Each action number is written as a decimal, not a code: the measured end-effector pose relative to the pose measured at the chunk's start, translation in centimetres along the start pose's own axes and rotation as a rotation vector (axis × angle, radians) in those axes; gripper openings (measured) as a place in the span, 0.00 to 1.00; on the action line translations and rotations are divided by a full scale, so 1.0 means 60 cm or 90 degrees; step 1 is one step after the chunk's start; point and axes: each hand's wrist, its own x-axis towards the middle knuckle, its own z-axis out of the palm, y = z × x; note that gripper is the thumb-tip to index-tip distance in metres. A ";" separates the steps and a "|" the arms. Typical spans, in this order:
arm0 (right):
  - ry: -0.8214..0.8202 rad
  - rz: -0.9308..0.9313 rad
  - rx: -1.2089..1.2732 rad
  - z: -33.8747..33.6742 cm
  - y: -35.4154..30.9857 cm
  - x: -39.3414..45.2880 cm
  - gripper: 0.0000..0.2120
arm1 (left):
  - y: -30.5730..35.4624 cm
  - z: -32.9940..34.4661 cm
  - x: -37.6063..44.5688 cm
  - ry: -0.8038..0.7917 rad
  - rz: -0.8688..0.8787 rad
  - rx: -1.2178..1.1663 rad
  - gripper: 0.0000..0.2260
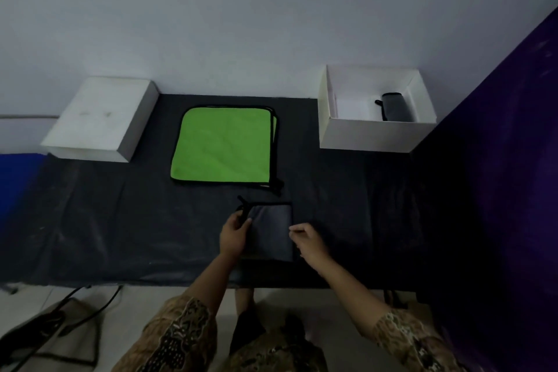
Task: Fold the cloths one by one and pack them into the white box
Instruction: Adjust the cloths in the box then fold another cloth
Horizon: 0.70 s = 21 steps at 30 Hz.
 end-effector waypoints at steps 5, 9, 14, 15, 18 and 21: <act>0.007 -0.070 -0.145 0.043 0.002 -0.003 0.18 | -0.007 -0.024 0.019 -0.002 -0.017 0.120 0.16; 0.053 -0.063 -0.142 0.050 0.003 -0.005 0.27 | -0.013 -0.030 0.026 -0.008 0.026 0.213 0.14; 0.037 0.008 -0.112 0.045 -0.002 0.009 0.25 | -0.025 -0.034 0.020 0.009 0.188 0.354 0.11; 0.030 0.023 -0.103 0.041 -0.005 0.013 0.23 | -0.025 -0.031 0.019 -0.028 0.241 0.362 0.09; 0.071 0.052 -0.086 0.018 -0.009 0.029 0.18 | -0.009 -0.018 0.012 -0.156 0.281 0.332 0.10; 0.099 0.056 -0.135 -0.002 -0.005 0.042 0.21 | 0.006 0.003 0.007 -0.199 0.249 0.314 0.12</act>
